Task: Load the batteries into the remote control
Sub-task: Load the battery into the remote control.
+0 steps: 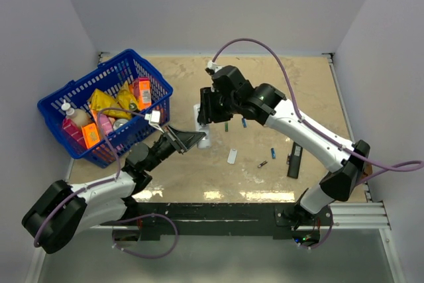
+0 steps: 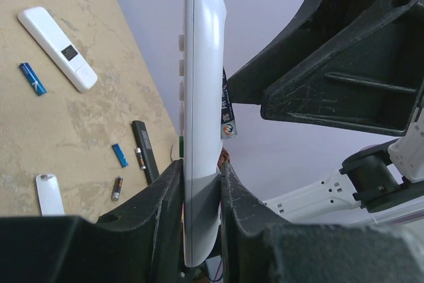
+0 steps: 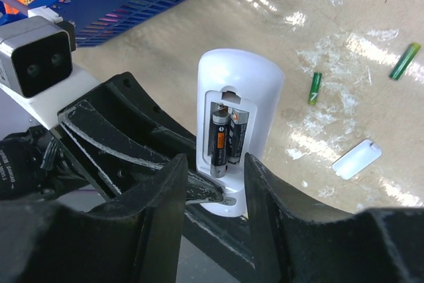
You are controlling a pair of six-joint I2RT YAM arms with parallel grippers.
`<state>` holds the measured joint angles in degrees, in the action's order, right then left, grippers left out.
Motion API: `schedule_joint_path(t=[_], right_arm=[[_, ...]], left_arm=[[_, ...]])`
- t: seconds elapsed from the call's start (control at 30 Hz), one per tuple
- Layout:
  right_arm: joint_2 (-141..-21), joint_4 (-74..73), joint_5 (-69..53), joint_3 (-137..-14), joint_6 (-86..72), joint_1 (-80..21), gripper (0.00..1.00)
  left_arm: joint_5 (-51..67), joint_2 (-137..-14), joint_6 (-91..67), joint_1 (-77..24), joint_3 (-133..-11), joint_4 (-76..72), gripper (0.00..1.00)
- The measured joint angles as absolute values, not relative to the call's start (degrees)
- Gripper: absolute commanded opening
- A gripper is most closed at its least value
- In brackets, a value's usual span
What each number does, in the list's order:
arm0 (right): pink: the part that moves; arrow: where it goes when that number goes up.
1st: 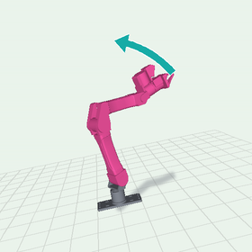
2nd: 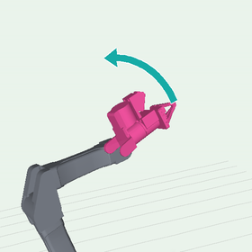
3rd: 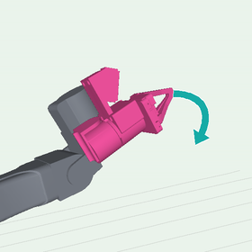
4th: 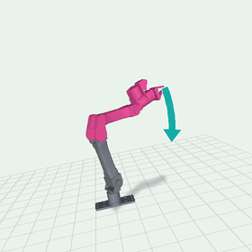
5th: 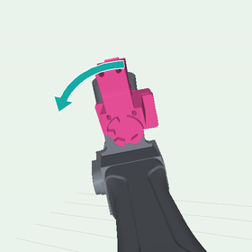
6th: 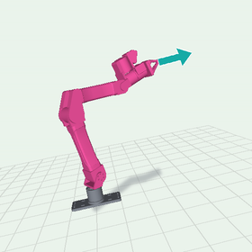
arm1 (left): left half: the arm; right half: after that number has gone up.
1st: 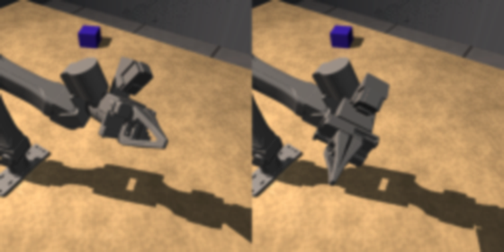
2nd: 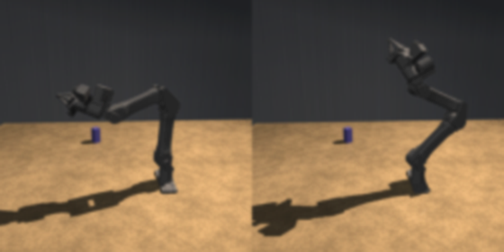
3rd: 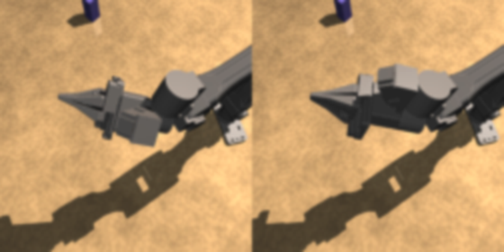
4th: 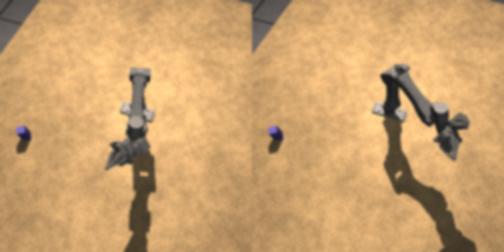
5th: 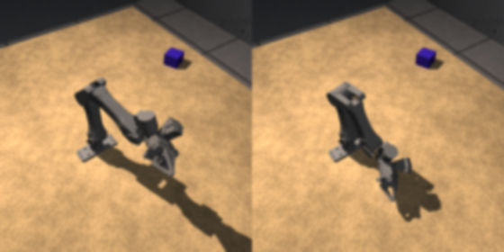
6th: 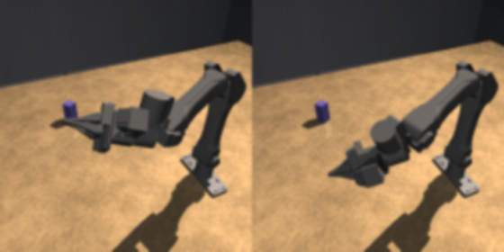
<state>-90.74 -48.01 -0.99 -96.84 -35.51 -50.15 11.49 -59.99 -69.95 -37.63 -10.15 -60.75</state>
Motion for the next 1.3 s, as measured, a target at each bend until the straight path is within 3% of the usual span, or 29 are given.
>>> schedule_joint_path(t=[0.3, 0.67, 0.93, 1.3], right_arm=[[-84.23, -42.44, -0.99, -94.56, -21.71, -50.11, 0.50], [-64.36, -22.46, -10.68, -72.51, 10.74, -50.02, 0.43], [-67.88, -16.71, -21.04, -69.12, 29.74, -49.34, 0.36], [-73.67, -15.49, -29.15, -69.14, 38.48, -47.70, 0.31]], left_arm=[[11.25, -58.63, -70.91, -37.52, -10.11, -60.47, 0.00], [11.03, -56.93, -71.57, -37.19, -10.11, -58.11, 0.00], [10.87, -55.33, -71.57, -37.15, -10.11, -55.88, 0.00], [10.63, -53.69, -71.37, -37.15, -10.15, -53.45, 0.00]])
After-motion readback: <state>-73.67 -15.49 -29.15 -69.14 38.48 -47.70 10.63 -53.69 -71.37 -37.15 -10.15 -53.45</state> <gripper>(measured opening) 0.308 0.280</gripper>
